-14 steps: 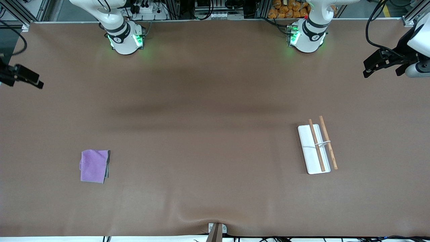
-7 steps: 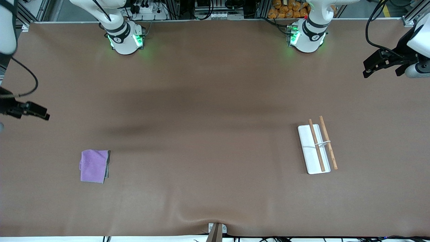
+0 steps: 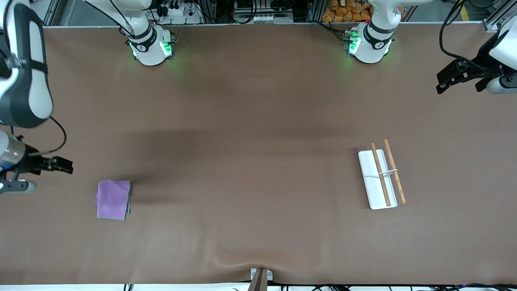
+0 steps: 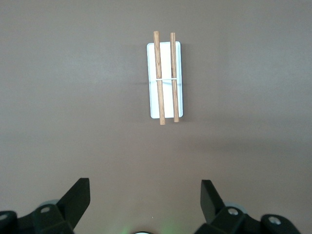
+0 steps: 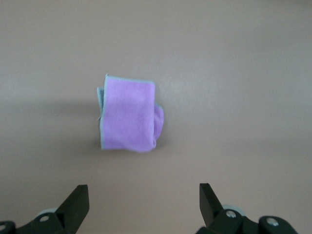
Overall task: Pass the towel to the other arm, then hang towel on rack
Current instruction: 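Reach the right gripper down to the purple towel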
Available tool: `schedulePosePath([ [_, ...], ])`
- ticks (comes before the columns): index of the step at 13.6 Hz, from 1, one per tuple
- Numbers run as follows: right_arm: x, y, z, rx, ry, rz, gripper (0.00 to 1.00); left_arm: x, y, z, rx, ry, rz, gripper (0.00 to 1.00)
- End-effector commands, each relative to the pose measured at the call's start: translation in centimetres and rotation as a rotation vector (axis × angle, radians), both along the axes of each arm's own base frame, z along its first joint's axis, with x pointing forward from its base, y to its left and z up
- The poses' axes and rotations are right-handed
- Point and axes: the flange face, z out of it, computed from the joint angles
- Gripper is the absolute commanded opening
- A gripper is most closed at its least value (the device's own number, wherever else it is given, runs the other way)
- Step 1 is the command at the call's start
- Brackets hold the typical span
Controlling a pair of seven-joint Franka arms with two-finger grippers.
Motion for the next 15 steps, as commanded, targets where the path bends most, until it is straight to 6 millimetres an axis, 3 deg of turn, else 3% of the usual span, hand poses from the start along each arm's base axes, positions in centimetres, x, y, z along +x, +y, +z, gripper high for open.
schedulePosePath([
  [1, 2.0, -1.2, -3.4, -0.020, -0.019, 0.048, 1.00, 0.2, -0.2, 0.3, -0.014, -0.015, -0.019, 1.00],
  [6, 4.0, -1.0, -11.6, -0.013, -0.032, 0.072, 1.00, 0.2, -0.4, 0.3, -0.012, -0.016, -0.024, 1.00],
  [10, 3.7, -0.9, -16.6, 0.008, 0.027, 0.054, 1.00, 0.0, -0.3, 0.5, -0.012, -0.021, -0.021, 1.00],
  [15, 4.0, -0.6, -21.1, 0.072, 0.004, 0.011, 1.00, -0.3, -1.6, 0.9, -0.006, -0.029, -0.045, 1.00],
])
